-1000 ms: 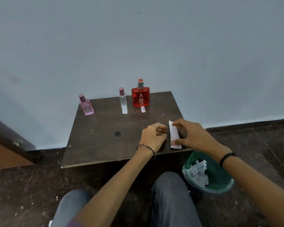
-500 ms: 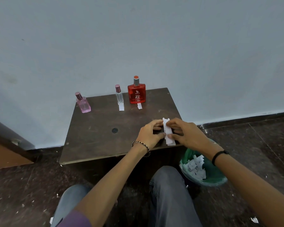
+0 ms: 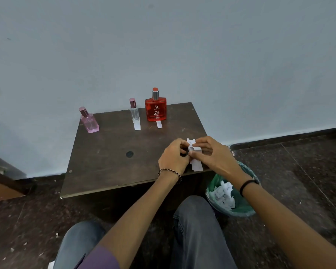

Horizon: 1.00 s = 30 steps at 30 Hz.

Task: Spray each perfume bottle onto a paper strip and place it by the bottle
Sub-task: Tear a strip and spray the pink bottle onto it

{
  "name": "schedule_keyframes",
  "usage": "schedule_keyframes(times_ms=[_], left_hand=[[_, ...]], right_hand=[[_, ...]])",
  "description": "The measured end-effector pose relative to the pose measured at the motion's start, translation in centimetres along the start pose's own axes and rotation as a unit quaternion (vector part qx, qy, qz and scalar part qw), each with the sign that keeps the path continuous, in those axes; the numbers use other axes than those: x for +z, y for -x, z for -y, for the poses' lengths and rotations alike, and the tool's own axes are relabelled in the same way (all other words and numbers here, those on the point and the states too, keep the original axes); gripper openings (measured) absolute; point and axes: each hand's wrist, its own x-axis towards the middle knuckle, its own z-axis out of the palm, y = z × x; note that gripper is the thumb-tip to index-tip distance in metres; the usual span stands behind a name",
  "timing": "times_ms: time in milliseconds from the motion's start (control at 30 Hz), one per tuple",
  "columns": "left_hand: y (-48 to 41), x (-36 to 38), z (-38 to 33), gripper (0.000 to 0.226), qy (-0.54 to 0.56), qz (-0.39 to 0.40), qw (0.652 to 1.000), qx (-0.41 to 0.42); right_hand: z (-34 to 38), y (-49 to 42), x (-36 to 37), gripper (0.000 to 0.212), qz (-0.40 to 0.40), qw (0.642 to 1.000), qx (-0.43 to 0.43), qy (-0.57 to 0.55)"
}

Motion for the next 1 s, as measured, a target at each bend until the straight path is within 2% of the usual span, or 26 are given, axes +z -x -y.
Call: schedule_keyframes(times_ms=[133,367,633,833,1000], left_hand=[[0.2,-0.2,0.6,0.029,0.032,0.017,0.999,0.027],[0.5,-0.7,1.5,0.027,0.007,0.041,0.993,0.113],[0.9,-0.5,1.9,0.03,-0.134,0.05,0.966,0.217],[1.1,-0.6,1.3,0.033,-0.173,0.053,0.957,0.227],[1.3,-0.8,0.6,0.027,-0.184,0.055,0.955,0.225]], right_hand=[[0.2,-0.5,0.1,0.03,-0.028,0.999,0.019,0.02],[0.8,-0.8,0.3,0.019,-0.057,0.995,0.015,0.075],[1.7,-1.1,0.7,0.02,-0.088,0.985,-0.014,0.149],[1.8,-1.5,1.1,0.01,-0.071,0.975,-0.043,0.207],[2.0,-1.5,1.7,0.006,-0.09,0.969,-0.046,0.226]])
